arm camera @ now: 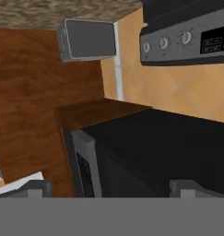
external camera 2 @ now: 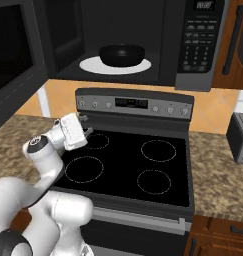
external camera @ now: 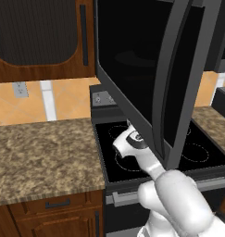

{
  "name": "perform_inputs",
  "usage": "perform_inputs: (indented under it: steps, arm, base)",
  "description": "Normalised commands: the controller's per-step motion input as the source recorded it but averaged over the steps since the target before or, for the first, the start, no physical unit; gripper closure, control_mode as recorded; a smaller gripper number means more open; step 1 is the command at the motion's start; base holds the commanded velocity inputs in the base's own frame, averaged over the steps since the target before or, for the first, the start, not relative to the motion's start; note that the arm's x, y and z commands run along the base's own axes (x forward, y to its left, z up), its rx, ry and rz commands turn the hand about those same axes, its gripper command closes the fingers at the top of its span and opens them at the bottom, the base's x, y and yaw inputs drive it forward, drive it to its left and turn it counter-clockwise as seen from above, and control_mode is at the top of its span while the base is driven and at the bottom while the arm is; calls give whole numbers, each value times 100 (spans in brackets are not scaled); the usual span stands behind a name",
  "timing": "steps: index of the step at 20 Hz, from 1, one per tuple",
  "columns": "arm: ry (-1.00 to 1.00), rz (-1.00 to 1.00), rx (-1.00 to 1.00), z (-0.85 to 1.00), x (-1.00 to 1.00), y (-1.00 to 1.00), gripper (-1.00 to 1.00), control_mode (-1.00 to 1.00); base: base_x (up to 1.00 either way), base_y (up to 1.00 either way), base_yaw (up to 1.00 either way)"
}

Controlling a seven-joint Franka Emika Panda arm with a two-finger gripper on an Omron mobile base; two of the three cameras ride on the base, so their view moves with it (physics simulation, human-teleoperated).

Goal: Open the microwave, place the bowl with waffle inside the microwave, then close the microwave door and turn it on.

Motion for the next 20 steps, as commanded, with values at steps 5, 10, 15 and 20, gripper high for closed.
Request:
perform_inputs:
  steps: [5,10,15,20]
  arm:
    - [-20,-7,0,17,-13,100,-100,-100]
    - [-25,-4,0,0,-14,100,-100,-100]
    - [-27,-2,0,6,-29,98,-100,-100]
    - [-35,0,3,3,-58,62,-100,-100]
  base:
    - [0,0,0]
    - [0,0,0]
    - [0,0,0]
    - [0,0,0]
